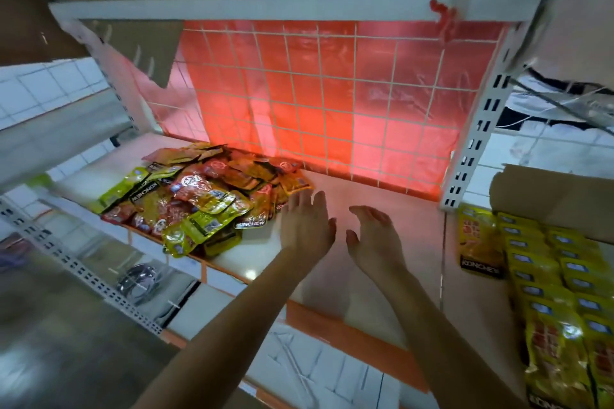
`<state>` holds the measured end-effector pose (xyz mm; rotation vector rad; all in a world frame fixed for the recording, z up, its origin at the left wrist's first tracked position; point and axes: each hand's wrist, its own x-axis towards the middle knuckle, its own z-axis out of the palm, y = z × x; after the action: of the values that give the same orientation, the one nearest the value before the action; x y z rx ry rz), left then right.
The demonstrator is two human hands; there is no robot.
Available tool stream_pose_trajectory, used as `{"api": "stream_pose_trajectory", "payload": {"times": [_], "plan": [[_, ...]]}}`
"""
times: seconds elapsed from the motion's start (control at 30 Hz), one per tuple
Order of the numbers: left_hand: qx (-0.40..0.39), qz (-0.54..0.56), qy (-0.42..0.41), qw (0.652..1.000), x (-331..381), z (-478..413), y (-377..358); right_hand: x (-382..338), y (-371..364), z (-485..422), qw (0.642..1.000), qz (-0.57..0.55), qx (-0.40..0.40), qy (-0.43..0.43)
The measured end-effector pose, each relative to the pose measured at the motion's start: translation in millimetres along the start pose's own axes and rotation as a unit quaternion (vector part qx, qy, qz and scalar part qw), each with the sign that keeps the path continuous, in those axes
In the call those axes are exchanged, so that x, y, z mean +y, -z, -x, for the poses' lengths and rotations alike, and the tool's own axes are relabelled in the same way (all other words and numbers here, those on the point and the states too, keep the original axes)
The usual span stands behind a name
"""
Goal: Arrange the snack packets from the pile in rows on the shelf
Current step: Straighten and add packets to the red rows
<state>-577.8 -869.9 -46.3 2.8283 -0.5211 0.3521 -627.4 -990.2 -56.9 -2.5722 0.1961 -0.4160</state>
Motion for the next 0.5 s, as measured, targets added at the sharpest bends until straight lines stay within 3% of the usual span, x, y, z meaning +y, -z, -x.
{"api": "stream_pose_trajectory", "payload": {"times": [0.1,0.27,0.5], "plan": [[-0.005,-0.047,0.048,0.998,-32,-6,5,-19,-18,-18,0.999,0.011,-0.031,0.022],[-0.087,-0.141,0.092,0.982,-69,-6,3,-55,-50,-41,0.994,0.016,-0.091,0.067],[-0.047,-0.139,0.091,0.985,-93,-4,0,-87,-82,-55,0.986,0.004,-0.123,0.111]]}}
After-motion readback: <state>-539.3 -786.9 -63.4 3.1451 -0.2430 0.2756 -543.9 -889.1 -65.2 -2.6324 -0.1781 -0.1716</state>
